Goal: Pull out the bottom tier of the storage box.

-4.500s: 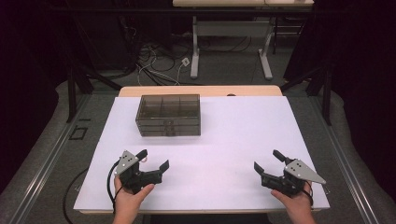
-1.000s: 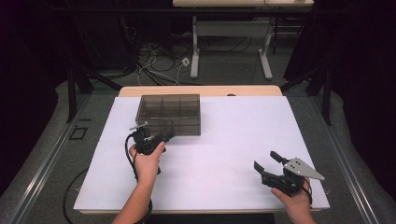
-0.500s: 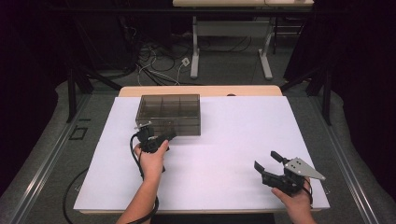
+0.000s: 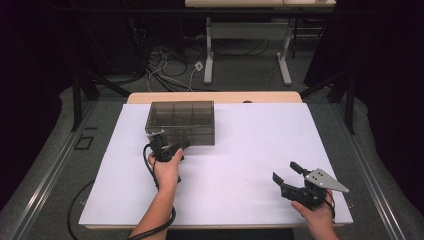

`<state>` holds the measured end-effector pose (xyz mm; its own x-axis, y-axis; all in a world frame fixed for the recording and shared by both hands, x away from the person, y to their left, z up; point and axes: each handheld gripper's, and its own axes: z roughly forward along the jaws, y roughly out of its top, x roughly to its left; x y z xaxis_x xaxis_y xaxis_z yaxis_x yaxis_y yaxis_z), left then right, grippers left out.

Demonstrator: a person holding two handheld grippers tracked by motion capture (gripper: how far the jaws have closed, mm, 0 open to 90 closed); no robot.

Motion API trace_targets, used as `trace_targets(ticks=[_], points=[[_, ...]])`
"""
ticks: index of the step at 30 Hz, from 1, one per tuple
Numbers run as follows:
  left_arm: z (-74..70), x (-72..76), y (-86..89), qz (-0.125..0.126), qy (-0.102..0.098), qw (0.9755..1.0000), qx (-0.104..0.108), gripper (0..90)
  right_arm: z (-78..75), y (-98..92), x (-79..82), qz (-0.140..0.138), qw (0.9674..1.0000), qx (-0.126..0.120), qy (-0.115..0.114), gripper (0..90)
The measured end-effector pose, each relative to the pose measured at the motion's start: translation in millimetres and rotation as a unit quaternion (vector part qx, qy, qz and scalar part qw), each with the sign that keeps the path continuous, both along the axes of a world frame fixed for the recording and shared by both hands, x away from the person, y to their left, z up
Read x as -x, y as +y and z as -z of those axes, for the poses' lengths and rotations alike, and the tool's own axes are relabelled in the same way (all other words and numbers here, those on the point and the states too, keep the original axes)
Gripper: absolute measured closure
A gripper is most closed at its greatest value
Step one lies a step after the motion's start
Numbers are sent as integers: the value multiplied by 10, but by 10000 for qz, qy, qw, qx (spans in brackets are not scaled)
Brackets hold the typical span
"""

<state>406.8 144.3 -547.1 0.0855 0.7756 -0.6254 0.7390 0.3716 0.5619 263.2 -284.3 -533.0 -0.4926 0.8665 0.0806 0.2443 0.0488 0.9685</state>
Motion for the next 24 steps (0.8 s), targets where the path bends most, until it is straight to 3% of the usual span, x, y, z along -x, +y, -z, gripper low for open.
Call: trace_targets(ticks=[17, 24], points=[[120, -65, -41, -91, 277, 9995, 71, 516, -5, -7, 4, -8, 10000, -24, 31, 225], [133, -85, -47, -107, 283, 9994, 162, 529, -3, -6, 3, -5, 10000, -39, 38, 225]])
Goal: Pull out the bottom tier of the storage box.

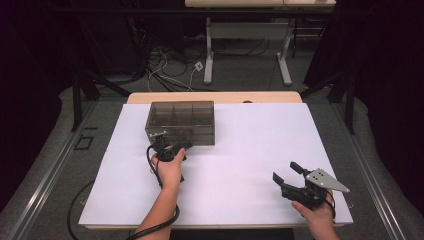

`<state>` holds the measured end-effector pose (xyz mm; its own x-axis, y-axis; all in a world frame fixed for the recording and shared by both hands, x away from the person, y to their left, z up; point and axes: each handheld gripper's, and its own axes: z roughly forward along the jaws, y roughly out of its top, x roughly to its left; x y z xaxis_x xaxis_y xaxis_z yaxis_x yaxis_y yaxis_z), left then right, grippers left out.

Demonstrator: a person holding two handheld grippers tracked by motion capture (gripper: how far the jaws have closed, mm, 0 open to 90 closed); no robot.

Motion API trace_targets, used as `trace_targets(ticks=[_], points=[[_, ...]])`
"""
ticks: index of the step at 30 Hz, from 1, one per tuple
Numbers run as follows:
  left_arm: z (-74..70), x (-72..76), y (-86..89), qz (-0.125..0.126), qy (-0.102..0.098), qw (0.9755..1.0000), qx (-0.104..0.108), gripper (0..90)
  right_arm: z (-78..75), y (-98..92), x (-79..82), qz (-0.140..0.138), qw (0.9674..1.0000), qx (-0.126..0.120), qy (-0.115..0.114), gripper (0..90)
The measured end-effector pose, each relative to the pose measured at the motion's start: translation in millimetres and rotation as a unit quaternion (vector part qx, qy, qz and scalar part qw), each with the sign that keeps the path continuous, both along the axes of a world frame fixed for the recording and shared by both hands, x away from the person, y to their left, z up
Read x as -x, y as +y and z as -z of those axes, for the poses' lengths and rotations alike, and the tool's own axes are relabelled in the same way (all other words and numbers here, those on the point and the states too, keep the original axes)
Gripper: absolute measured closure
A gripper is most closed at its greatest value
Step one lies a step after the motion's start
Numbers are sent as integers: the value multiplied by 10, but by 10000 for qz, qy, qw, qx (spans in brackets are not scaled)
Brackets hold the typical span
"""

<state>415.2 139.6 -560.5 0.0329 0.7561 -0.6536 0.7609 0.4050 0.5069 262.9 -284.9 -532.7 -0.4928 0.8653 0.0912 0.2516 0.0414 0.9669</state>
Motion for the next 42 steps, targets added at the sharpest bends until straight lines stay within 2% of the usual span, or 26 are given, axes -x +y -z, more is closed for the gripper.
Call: trace_targets(ticks=[7, 12, 15, 24, 28, 30, 42], points=[[-9, 6, -32, -66, 93, 9999, -26, 545, -4, -1, 4, -8, 10000, -2, -13, 225], [27, 0, -27, -80, 156, 9998, 114, 548, -2, -3, 0, -19, 10000, 0, -15, 225], [34, -8, -28, -104, 153, 9998, 93, 553, -4, 0, 3, -20, 10000, -8, -12, 224], [64, -42, -76, -191, 201, 9994, 206, 570, -4, -1, 3, -36, 10000, -11, -8, 225], [90, -46, -83, -236, 147, 9995, 164, 594, -5, 1, 5, -48, 10000, -42, 12, 225], [106, -45, -83, -278, 148, 9992, 246, 603, -4, 0, 3, -52, 10000, -25, 0, 224], [144, -44, -66, -415, 130, 9988, 245, 689, -4, 2, 2, -64, 10000, -26, 3, 224]])
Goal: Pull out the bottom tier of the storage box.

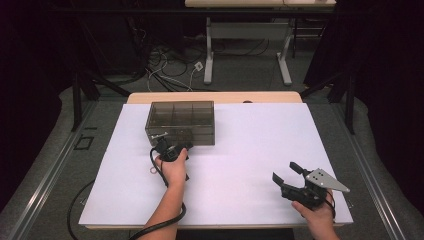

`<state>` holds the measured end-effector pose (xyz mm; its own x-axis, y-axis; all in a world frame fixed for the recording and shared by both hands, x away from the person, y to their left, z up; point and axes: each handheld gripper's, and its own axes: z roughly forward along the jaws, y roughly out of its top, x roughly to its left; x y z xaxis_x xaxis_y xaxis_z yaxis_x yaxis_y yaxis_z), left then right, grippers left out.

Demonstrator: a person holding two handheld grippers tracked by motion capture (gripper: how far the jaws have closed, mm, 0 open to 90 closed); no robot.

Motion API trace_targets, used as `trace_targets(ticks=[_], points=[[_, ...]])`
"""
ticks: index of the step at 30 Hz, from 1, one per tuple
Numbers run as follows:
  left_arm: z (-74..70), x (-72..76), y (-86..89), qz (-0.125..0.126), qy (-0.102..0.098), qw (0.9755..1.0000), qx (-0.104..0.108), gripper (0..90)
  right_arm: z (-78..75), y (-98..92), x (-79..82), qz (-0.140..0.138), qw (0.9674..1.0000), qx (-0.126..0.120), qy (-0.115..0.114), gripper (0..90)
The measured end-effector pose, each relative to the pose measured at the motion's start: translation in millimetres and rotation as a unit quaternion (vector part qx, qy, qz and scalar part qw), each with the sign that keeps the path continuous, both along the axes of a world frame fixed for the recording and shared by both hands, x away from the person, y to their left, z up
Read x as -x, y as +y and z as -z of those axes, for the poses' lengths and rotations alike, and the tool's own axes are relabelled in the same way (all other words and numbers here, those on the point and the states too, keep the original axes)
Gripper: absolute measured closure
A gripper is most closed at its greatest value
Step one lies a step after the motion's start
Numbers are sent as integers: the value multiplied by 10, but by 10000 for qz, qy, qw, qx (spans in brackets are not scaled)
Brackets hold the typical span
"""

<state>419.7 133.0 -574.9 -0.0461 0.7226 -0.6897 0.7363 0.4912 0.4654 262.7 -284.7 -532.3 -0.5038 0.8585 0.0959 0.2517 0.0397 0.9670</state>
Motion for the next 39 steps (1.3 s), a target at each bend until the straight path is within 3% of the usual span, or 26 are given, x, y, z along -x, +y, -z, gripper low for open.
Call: trace_targets(ticks=[10, 39], points=[[21, 2, 25, -38, 52, 10000, -7, 787, 1, 4, 1, -14, 10000, 4, 13, 225], [41, 39, 29, -17, -25, 10000, 16, 814, -1, 3, 2, -1, 10000, 5, 17, 224]])
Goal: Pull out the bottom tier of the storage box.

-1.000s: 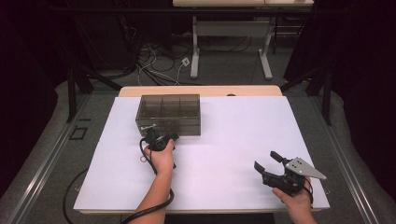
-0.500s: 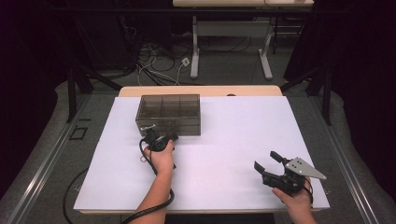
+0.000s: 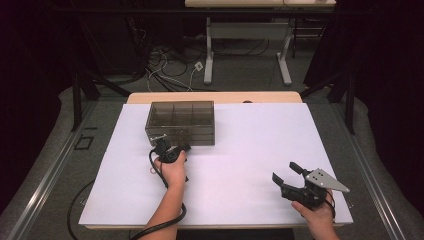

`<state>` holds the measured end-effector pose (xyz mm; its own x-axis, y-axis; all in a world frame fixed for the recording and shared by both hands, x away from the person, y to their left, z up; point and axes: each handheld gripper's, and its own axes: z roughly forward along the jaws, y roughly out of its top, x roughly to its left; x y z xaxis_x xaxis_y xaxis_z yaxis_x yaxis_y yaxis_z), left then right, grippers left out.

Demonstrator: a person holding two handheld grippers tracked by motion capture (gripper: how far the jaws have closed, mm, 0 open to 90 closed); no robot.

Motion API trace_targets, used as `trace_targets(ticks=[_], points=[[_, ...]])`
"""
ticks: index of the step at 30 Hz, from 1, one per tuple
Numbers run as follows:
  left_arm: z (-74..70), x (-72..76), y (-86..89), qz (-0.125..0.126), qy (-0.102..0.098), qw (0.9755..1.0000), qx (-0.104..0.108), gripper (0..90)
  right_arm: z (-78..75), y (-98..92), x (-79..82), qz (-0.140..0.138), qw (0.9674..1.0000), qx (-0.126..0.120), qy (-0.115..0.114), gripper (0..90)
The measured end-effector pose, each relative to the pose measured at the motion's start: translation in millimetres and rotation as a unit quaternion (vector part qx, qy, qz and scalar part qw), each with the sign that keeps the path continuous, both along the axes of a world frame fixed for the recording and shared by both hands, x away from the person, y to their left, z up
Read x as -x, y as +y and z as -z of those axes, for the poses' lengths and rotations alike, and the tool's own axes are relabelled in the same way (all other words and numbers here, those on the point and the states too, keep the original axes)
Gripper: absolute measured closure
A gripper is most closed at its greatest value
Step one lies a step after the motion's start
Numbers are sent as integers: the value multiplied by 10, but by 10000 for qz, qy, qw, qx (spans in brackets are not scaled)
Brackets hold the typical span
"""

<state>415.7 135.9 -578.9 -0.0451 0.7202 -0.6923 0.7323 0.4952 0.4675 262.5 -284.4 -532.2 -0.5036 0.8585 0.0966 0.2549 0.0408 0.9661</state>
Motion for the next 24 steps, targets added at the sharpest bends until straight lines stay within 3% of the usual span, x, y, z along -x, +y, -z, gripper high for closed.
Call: trace_targets(ticks=[24], points=[[4, 117, 22, 74, 14, 10000, 66, 814, 3, 10, 3, -10, 10000, 3, 7, 224]])
